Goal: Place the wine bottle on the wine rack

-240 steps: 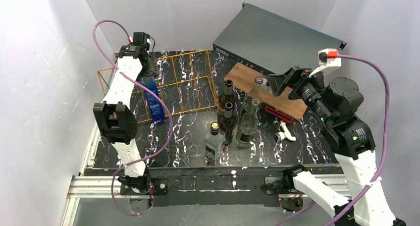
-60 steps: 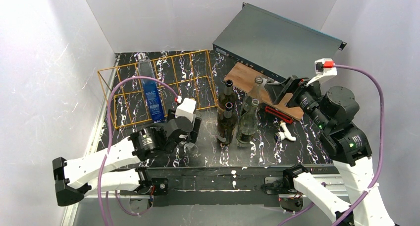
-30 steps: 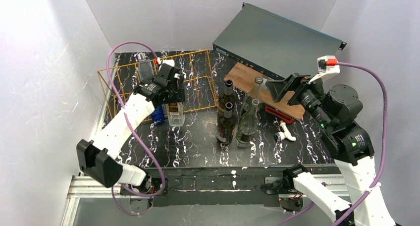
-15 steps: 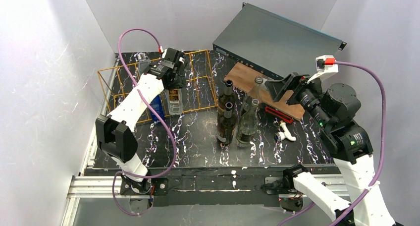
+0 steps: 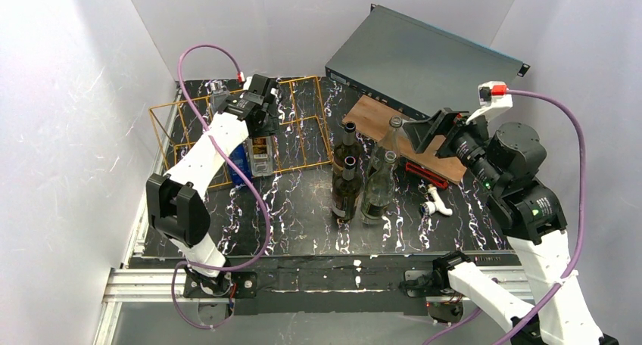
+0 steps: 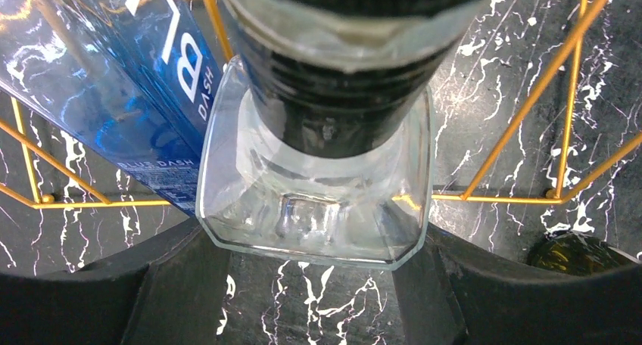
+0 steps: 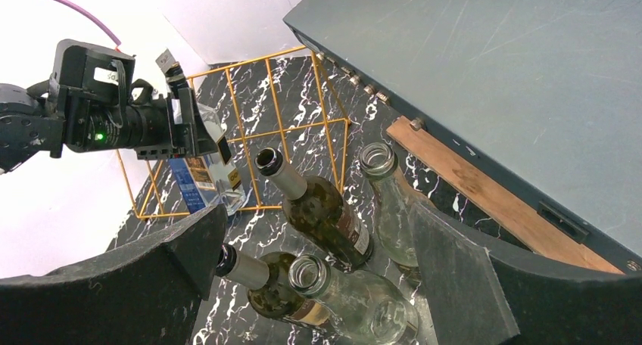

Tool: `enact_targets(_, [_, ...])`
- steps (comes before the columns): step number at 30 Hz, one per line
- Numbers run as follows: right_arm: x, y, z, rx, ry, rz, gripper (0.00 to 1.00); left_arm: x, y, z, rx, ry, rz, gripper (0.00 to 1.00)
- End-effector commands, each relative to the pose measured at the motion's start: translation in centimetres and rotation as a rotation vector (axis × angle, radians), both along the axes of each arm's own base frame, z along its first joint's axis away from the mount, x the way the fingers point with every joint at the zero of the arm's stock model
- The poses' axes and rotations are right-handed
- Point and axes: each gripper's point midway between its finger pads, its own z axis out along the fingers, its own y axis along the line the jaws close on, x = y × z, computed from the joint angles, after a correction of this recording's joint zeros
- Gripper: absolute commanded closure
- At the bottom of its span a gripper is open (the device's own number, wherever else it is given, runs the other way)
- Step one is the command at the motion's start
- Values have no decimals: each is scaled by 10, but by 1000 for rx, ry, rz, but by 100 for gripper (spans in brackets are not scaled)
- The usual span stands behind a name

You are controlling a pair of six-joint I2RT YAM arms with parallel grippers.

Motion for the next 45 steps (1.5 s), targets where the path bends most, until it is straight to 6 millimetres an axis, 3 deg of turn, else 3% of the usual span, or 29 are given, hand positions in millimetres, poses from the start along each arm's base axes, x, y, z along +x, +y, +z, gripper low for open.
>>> enact_targets(1, [-2,1,20,35,-47,6,0,14,11,20,-47,-85,54,100])
enact_targets(10, [2,6,17,51,-37,17,0,15,17,8,-106,-40,120,100])
enact_targets(33, [3,6,22,45,-51,19,0,30,4,-29,-111,54,88,100])
enact_targets(45, [-3,3,24,51,-60,20,0,30,3,-34,-107,70,79,63])
